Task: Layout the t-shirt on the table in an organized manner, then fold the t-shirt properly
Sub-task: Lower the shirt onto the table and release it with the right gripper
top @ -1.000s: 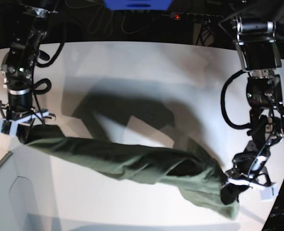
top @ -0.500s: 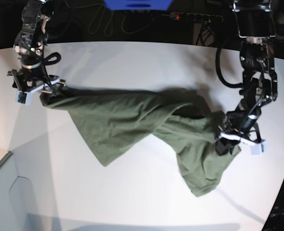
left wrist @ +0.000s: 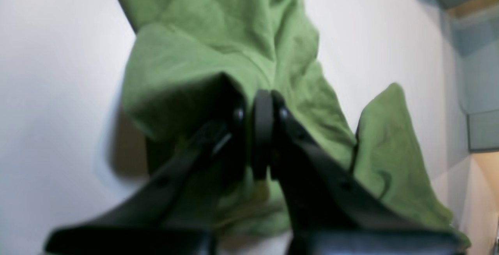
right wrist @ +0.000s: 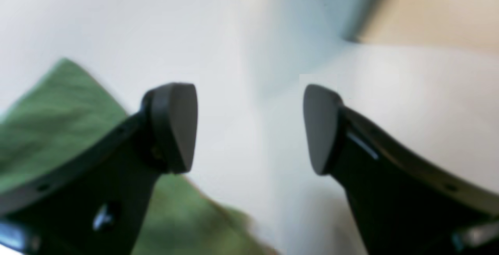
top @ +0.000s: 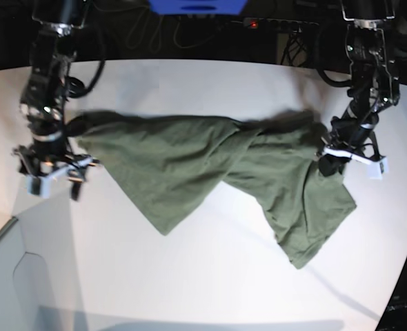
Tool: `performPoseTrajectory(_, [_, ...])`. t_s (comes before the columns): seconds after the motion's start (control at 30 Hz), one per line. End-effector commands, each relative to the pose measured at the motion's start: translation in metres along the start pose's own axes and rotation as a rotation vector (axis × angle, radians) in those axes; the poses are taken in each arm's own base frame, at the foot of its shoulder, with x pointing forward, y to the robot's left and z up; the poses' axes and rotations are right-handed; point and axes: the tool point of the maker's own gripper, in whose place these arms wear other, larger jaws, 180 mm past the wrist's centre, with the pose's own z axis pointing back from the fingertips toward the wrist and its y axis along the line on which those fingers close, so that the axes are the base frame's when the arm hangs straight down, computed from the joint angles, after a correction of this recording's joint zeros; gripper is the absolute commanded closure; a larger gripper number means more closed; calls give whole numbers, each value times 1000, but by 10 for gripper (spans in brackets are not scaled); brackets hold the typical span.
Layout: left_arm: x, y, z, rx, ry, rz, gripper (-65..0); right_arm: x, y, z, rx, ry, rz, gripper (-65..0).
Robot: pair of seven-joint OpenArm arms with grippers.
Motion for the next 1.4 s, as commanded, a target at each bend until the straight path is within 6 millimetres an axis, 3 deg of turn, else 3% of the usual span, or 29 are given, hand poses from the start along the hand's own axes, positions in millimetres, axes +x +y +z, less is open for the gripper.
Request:
performPoseTrajectory(0.0, [13,-7,1,-29,-37,-13,-1,9,10,-9,30,-25,10,-433])
performPoseTrajectory(0.17, [11,-7,1,-28,-33,-13,-1,-3,76,-40,194,38,64,-433])
performPoseTrajectory(0.3, [10,-8,1,-29,-33,-8,-1,-24,106,-58,264,115,95,-432])
performPoseTrajectory(0.5, [9,-8,1,-29,-30,-7,-1,-57,109,-78,266,240,90,-433])
performPoseTrajectory(0.67, [10,-8,1,-31,-32,-5,-1,-81,106,-78,263,311,92,-414])
performPoseTrajectory(0.73, [11,-9,0,-33,-34,-5,-1,-84,107,-76,265,315,92,-326])
performPoseTrajectory(0.87, [13,-10,-1,-36,-38,-4,-1,-81,112,-76,283,308,91,0])
performPoseTrajectory(0.93, [14,-11,-1,-38,-44,-3,-1,-79,113,-76,288,305,89,-10])
performPoseTrajectory(1.07, [24,-16,-5,-49,-62,-5,-1,-49,115,-80,289,222,93,0])
performPoseTrajectory(1.27, [50,-33,-15,-84,-112,-19,-1,38,113,-75,281,-11,103,0])
performPoseTrajectory(1.37, [75,-49,-22,-119,-164,-20,-1,80,94,-68,235,-120,84,0])
